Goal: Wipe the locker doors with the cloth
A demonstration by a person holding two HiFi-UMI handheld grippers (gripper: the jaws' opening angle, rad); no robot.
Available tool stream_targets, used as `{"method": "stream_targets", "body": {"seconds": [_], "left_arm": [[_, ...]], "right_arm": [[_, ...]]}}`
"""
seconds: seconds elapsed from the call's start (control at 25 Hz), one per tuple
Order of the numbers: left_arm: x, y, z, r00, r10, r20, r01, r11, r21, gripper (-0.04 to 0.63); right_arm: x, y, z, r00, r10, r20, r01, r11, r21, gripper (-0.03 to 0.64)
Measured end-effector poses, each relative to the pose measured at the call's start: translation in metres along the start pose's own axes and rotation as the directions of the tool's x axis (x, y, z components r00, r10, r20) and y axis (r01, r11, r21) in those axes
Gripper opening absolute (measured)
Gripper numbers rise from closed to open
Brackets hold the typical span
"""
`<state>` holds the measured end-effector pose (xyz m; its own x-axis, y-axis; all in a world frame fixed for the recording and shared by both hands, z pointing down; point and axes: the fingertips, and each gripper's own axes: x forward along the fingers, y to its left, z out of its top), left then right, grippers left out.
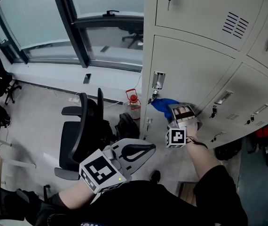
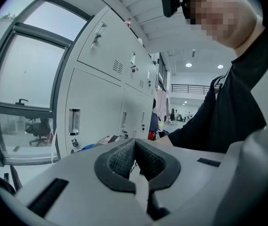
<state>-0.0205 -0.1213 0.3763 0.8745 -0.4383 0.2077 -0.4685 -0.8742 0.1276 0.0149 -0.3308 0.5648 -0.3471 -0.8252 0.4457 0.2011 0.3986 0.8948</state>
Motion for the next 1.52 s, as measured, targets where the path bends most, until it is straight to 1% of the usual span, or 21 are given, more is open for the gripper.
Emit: {"method": "stream_targets", "body": {"seconds": [0.12, 0.32, 0.4, 0.48, 0.6, 0.72, 0.8, 0.88, 0.96, 1.08, 1.2, 1.28, 1.4, 1.52], "left_arm": [[-0.002, 0.000, -0.002, 1.000, 0.003, -0.003, -0.003, 1.000, -0.003, 0.008], [-0.004, 0.001, -0.005, 1.000, 0.012, -0.005, -0.012, 1.000, -0.009, 0.008], [-0.005, -0.001, -0.004, 1.000, 0.010, -0.002, -0.010, 1.000, -0.012, 0.008], [-0.005, -0.002, -0.002, 1.000, 0.006, 0.005, -0.006, 1.000, -0.008, 0.008], [-0.004, -0.004, 0.002, 1.000, -0.009, 0.023, 0.009, 1.000, 0.009, 0.008], [-0.003, -0.009, 0.011, 0.998, -0.037, 0.049, 0.036, 0.999, 0.032, 0.008], [0.000, -0.014, 0.018, 0.996, -0.062, 0.068, 0.059, 0.997, 0.050, 0.008], [0.002, -0.018, 0.022, 0.993, -0.084, 0.079, 0.079, 0.995, 0.063, 0.008], [0.005, -0.023, 0.025, 0.991, -0.107, 0.082, 0.101, 0.992, 0.081, 0.008], [0.009, -0.028, 0.024, 0.989, -0.128, 0.078, 0.120, 0.988, 0.093, 0.008], [0.011, -0.031, 0.023, 0.987, -0.142, 0.075, 0.135, 0.986, 0.094, 0.008], [0.011, -0.031, 0.022, 0.987, -0.142, 0.072, 0.136, 0.987, 0.089, 0.008], [0.011, -0.028, 0.024, 0.988, -0.136, 0.074, 0.130, 0.988, 0.084, 0.008], [0.013, -0.026, 0.024, 0.989, -0.128, 0.069, 0.123, 0.989, 0.083, 0.008]], "right_arm": [[0.007, 0.016, -0.001, 0.999, 0.042, -0.007, -0.042, 0.999, 0.003, 0.103], [0.015, 0.031, -0.002, 0.996, 0.088, -0.018, -0.088, 0.996, 0.000, 0.103], [0.014, 0.036, -0.003, 0.995, 0.101, -0.022, -0.101, 0.995, 0.007, 0.103], [0.009, 0.032, -0.004, 0.995, 0.098, -0.020, -0.098, 0.995, 0.021, 0.103], [-0.010, 0.002, -0.005, 0.999, 0.039, -0.010, -0.038, 0.999, 0.029, 0.103], [-0.043, -0.049, -0.005, 0.998, -0.068, 0.009, 0.068, 0.998, 0.009, 0.103], [-0.070, -0.091, -0.007, 0.988, -0.151, 0.018, 0.152, 0.988, -0.019, 0.103], [-0.098, -0.137, -0.010, 0.971, -0.240, 0.015, 0.240, 0.970, -0.040, 0.103], [-0.124, -0.183, -0.014, 0.946, -0.324, 0.005, 0.323, 0.945, -0.055, 0.103], [-0.155, -0.236, -0.021, 0.911, -0.412, -0.011, 0.410, 0.909, -0.070, 0.103], [-0.171, -0.269, -0.028, 0.889, -0.458, -0.024, 0.453, 0.886, -0.102, 0.103], [-0.174, -0.281, -0.033, 0.883, -0.468, -0.035, 0.461, 0.879, -0.122, 0.103], [-0.168, -0.283, -0.042, 0.886, -0.461, -0.047, 0.452, 0.882, -0.130, 0.103], [-0.160, -0.270, -0.045, 0.893, -0.448, -0.040, 0.441, 0.889, -0.122, 0.103]]}}
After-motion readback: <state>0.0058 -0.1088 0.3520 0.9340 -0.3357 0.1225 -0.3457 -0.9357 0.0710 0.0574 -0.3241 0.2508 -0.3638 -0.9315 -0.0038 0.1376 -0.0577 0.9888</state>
